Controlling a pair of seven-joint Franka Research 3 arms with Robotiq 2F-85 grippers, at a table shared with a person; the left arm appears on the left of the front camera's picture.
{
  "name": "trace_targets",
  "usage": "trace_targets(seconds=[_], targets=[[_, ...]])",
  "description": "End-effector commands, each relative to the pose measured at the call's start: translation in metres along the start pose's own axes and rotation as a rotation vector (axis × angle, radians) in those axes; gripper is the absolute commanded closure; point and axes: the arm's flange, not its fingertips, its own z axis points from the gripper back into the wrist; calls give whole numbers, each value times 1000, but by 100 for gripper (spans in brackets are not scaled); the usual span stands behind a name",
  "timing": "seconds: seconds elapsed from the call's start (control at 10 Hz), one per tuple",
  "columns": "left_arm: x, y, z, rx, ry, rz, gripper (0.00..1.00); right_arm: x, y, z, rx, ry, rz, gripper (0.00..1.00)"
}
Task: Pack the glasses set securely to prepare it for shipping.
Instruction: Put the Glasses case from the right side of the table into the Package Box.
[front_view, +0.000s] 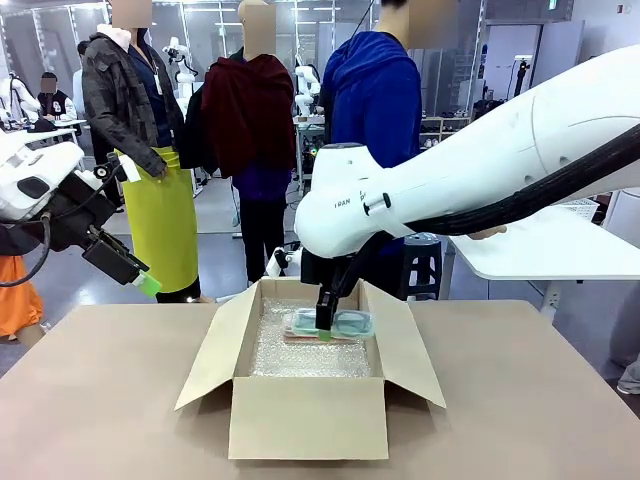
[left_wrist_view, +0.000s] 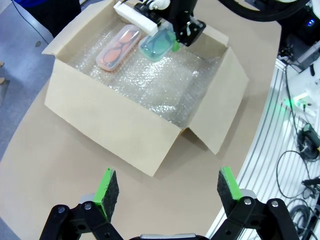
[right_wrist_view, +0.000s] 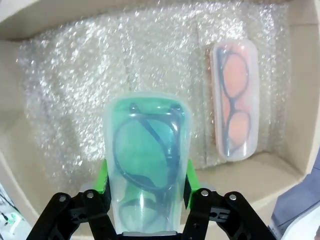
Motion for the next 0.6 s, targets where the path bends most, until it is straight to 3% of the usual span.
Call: trace_targets(seconds=[0.0, 0.1, 0.5], targets=[[-1, 2, 2, -17, -17, -16, 0, 2, 6, 8, -64, -77, -114, 57], [-1, 2, 2, -17, -17, -16, 0, 0, 0, 0, 0, 0, 0, 57], [-1, 2, 2, -17, -17, -16, 0, 0, 0, 0, 0, 0, 0, 57]])
